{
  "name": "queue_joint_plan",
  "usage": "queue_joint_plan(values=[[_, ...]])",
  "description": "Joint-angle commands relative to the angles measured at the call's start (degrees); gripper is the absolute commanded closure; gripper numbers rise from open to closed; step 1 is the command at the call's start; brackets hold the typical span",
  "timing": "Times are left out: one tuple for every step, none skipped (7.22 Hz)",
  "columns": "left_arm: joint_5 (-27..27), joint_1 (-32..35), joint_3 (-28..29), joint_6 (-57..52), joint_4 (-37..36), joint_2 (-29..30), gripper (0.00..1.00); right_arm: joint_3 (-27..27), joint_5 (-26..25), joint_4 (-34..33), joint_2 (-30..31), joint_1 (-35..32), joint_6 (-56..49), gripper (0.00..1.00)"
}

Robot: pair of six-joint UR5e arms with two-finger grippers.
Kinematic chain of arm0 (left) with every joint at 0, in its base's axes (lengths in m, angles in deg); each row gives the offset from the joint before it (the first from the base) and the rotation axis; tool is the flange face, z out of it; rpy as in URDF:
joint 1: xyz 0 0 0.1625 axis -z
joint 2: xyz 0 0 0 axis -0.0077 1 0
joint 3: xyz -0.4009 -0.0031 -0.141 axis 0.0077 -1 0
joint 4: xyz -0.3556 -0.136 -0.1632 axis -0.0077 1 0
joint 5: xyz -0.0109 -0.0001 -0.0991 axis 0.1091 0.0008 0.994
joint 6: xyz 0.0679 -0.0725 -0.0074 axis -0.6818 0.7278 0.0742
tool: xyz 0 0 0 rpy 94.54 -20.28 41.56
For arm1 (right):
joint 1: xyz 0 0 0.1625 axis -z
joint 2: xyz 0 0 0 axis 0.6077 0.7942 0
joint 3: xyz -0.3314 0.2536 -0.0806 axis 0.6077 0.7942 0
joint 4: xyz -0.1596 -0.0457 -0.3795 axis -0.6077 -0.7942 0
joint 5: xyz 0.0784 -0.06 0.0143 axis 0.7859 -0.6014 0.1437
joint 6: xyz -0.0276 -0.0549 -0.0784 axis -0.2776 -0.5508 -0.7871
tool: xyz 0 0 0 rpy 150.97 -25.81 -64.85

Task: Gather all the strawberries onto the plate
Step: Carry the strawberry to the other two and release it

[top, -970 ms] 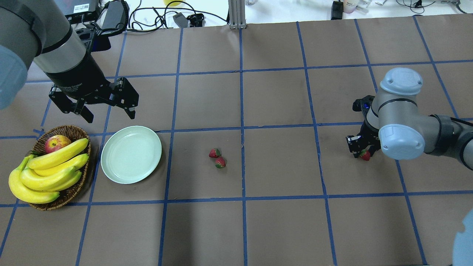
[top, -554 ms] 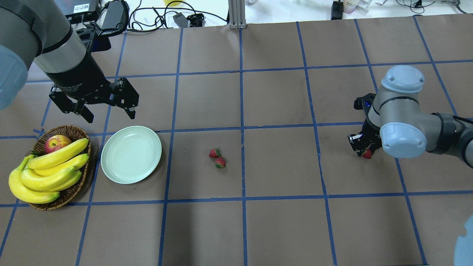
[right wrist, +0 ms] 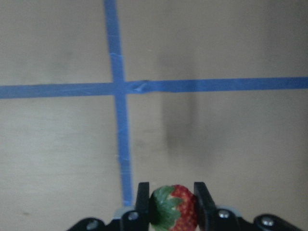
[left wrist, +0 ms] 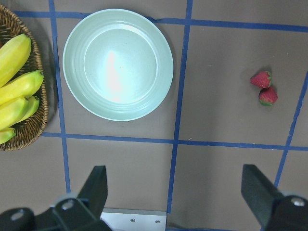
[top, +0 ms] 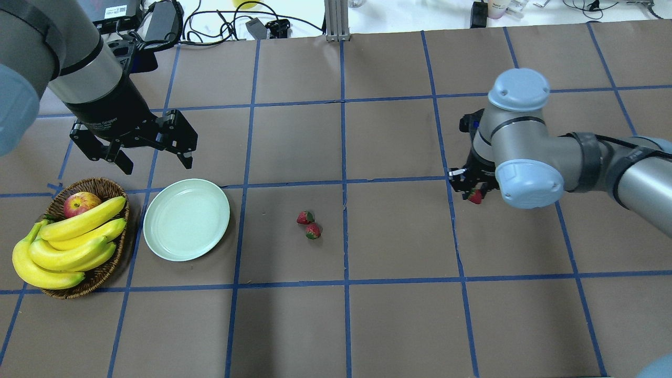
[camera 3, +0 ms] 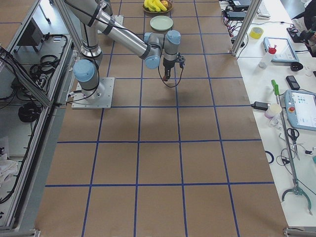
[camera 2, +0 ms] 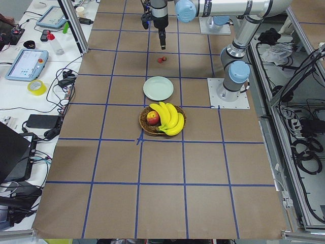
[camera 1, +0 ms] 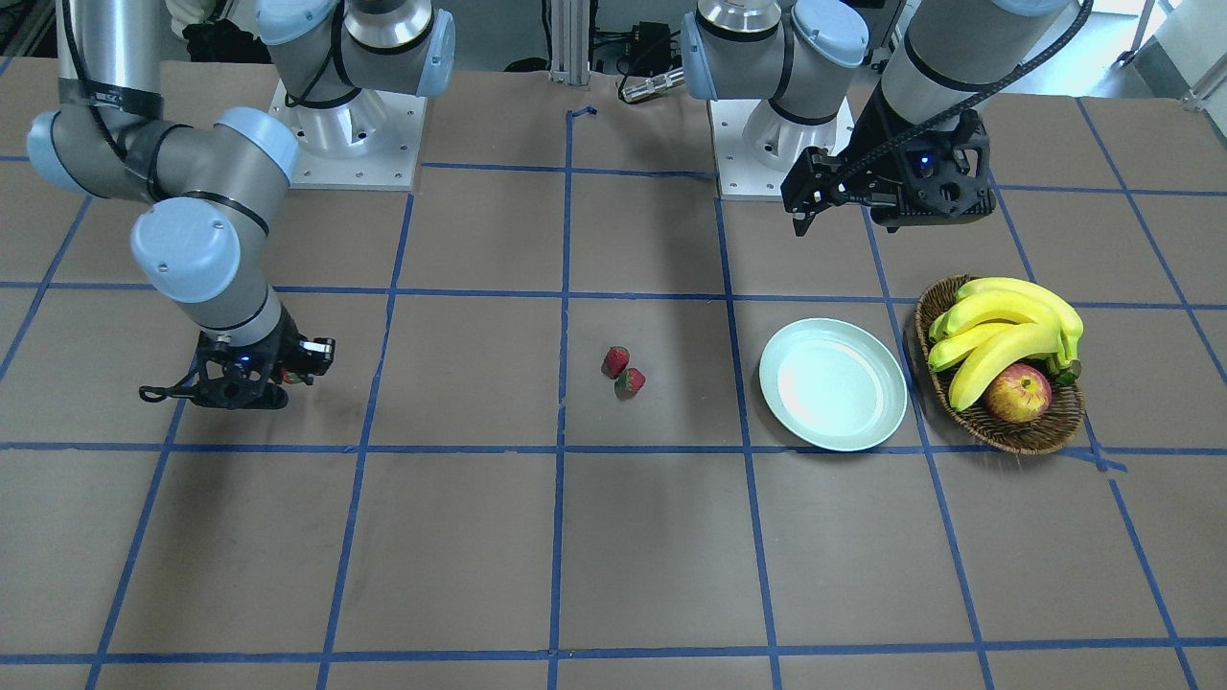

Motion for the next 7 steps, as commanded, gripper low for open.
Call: queue_joint_plan(values=[[-0.02, 0.07, -0.08, -0.08, 0.09, -0.01, 0.0, 6.39, 10.0, 1.84, -2.43, -10.12, 16.27, 1.0], [-0.11, -0.01, -0.25, -0.08, 0.18, -0.01, 0.0, 8.85, 16.32, 1.23, -5.22, -14.07, 22.94, 1.0], [-0.02, -0.02, -0.25, -0.08, 0.01, -0.01, 0.0, 13.92, 20.64, 0.96, -8.65, -16.72, 26.49, 1.0], [-0.02, -0.02, -0.34, -0.08, 0.01, -0.01, 0.0, 18.93, 24.95, 1.04, -11.64, -19.88, 29.48, 1.0], [0.07, -0.02, -0.25, 1.13, -0.08, 0.43, 0.0, 21.24, 26.13, 0.96, -14.28, -23.13, 32.21, 1.0], [-0.19, -0.02, -0.17, 1.23, -0.08, 0.0, 0.0, 21.35, 25.96, 0.87, -15.09, -25.52, 35.54, 0.98], [0.67, -0.02, 0.36, 0.8, -0.08, -0.27, 0.0, 21.44, 24.92, 0.78, -15.79, -28.32, 36.27, 0.98]])
